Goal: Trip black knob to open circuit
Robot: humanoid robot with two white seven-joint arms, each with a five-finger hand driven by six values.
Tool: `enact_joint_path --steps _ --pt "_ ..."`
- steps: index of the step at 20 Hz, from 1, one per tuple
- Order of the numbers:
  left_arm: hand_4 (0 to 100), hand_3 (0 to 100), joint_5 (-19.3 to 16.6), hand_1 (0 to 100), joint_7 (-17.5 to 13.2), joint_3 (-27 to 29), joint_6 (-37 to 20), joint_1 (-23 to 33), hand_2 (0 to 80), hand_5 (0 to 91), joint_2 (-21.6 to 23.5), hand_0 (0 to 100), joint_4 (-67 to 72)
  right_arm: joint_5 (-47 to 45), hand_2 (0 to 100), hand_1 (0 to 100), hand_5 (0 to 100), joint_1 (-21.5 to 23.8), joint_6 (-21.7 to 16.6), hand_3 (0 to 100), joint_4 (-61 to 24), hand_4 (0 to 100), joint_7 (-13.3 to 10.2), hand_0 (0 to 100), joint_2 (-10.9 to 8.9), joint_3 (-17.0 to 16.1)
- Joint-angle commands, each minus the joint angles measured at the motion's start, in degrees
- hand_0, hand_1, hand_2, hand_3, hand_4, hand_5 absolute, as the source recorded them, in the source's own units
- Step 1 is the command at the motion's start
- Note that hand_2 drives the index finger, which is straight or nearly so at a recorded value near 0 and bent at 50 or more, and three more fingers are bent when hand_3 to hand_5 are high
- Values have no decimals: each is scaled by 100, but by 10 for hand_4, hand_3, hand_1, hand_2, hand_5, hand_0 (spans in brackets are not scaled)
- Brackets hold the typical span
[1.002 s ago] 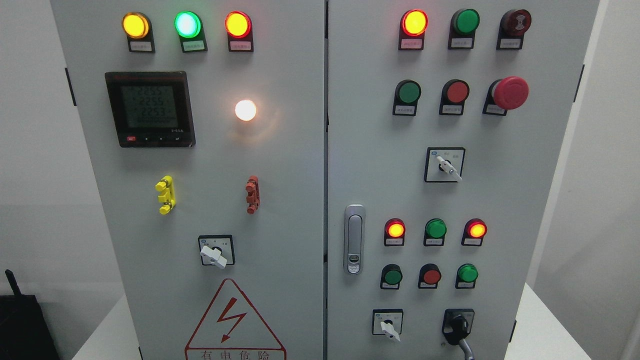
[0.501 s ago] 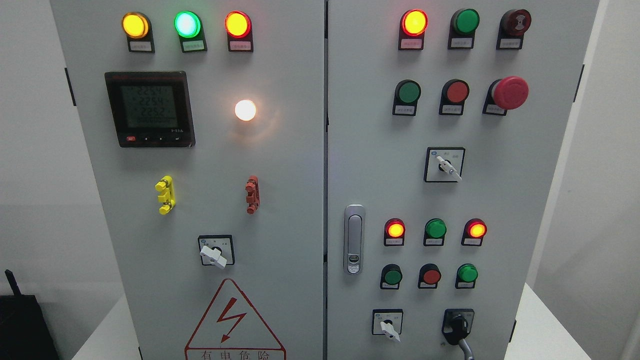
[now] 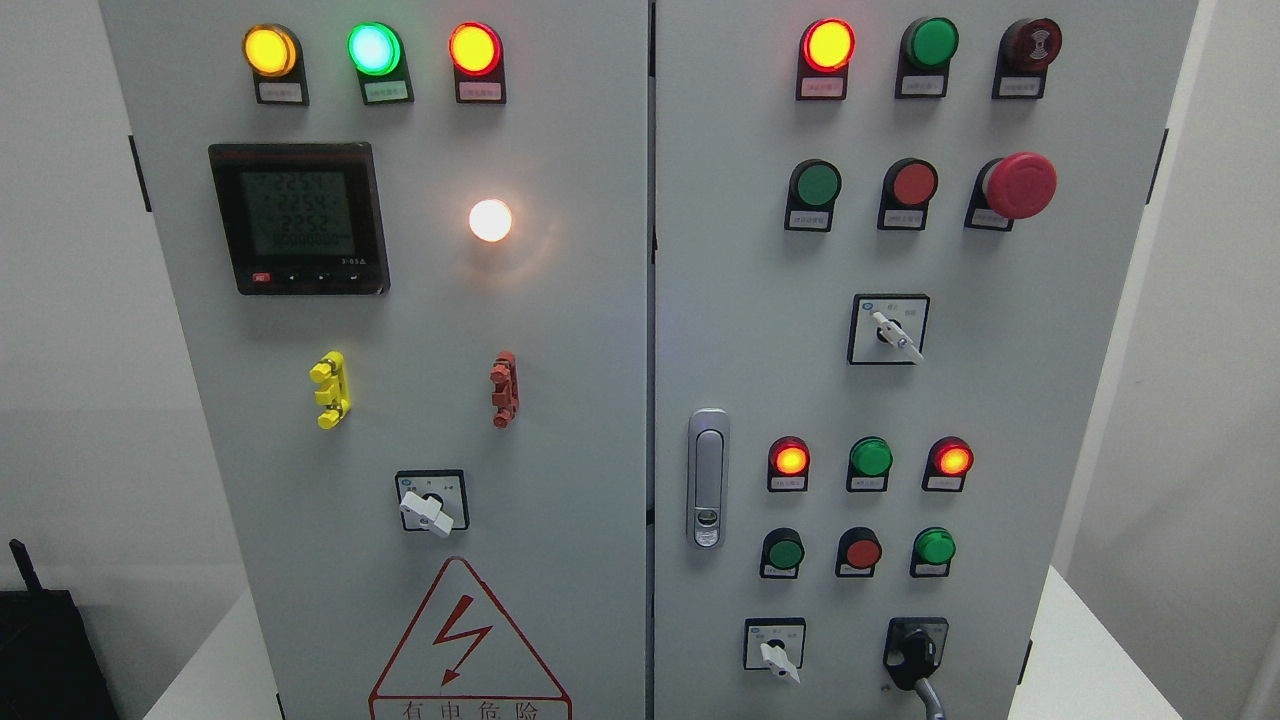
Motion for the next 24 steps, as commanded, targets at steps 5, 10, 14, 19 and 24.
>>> enact_joint_path --steps 5,10,14,19,24 --pt "0 0 14 389 0 7 -19 -23 0 0 0 120 -1 15 116 98 1000 -126 -122 1000 -262 1000 183 0 46 270" --pt "0 0 14 389 0 7 -19 -14 0 0 -9 120 -1 15 116 98 1000 -126 -122 1000 -271 1000 183 0 46 270" --pt "0 0 14 389 0 7 -19 -23 0 0 -9 120 -1 15 117 99 1000 -126 -122 1000 -279 1000 183 0 46 305" --pt "0 0 14 389 0 7 -19 -14 0 0 -9 120 -1 15 117 99 1000 -152 -122 1000 -279 1000 183 0 55 314" --pt "0 0 14 389 0 7 -19 -14 0 0 0 120 -1 15 118 100 1000 -161 -122 1000 -279 1000 183 0 55 314"
